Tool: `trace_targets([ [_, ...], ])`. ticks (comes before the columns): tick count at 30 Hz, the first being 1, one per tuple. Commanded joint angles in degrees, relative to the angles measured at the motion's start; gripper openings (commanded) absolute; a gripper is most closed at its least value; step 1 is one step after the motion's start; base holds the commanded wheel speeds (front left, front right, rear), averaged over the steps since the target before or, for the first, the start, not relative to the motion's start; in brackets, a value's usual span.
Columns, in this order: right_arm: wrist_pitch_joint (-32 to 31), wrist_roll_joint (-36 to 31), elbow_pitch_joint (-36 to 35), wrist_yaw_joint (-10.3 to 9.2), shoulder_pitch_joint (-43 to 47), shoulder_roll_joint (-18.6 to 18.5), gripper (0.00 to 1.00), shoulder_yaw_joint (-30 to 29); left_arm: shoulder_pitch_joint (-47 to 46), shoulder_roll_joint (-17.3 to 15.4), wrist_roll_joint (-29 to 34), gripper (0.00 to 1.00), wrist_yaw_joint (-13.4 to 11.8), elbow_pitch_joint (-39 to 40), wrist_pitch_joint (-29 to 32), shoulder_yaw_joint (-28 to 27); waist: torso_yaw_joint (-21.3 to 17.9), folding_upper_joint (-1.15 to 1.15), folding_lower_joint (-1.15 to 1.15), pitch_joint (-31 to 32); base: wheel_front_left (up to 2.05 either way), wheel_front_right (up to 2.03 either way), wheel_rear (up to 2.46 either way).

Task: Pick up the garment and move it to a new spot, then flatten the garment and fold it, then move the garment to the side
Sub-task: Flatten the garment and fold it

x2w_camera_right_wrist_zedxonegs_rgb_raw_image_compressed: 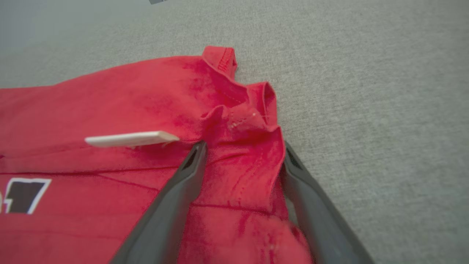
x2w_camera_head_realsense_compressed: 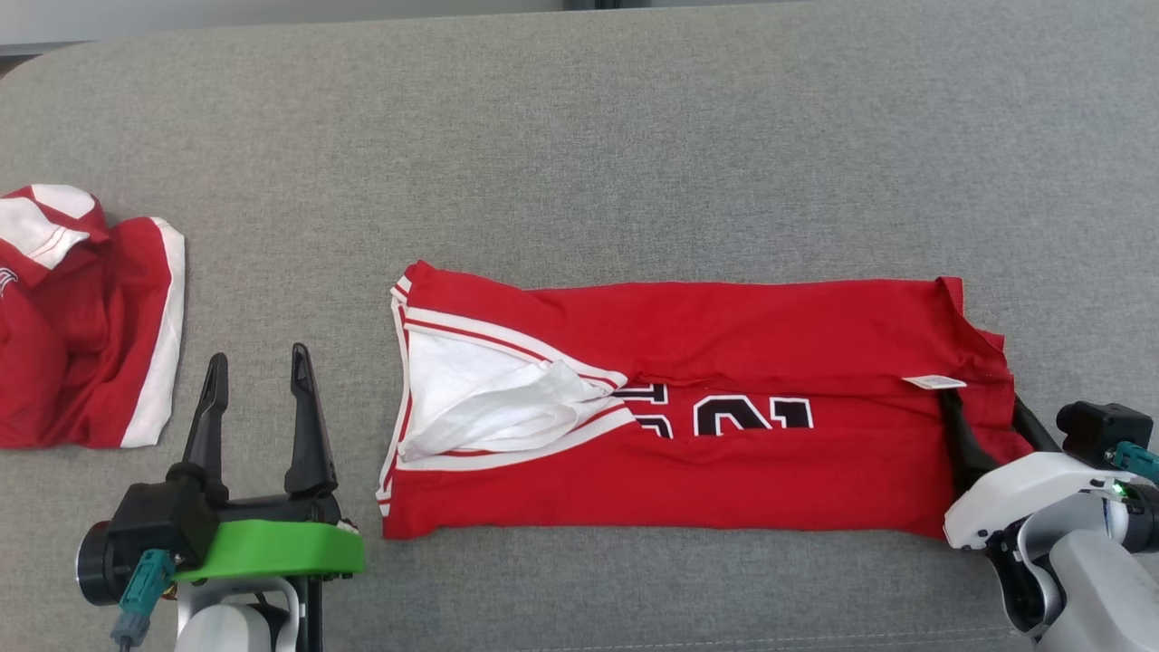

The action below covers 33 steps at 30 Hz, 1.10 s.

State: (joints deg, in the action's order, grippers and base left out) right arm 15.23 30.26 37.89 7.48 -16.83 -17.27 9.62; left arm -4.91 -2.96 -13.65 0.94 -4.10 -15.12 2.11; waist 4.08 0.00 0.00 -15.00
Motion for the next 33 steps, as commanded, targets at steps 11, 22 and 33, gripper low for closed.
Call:
trace_targets([
  [11,-0.11,3.18,1.02,-0.06,-1.63,-1.64,0.0,-1.73,1.74,0.03,-0.4,1.0,-0.98,0.4,-0.02,-0.46,-0.45,0.0,0.0,1.12,0.0,0.0,0.0],
  [22,-0.09,2.51,0.97,-0.05,2.12,-9.65,0.0,-9.11,3.77,0.02,0.76,1.0,-0.44,-0.04,-0.02,-1.81,-1.73,0.0,0.0,4.07,0.0,0.0,0.0],
  [33,-0.08,-0.33,-6.59,-0.04,0.57,-7.08,0.0,-5.42,5.21,0.02,1.66,1.0,-0.41,-0.2,-0.02,-3.32,-3.01,0.0,0.0,6.0,0.0,0.0,0.0],
])
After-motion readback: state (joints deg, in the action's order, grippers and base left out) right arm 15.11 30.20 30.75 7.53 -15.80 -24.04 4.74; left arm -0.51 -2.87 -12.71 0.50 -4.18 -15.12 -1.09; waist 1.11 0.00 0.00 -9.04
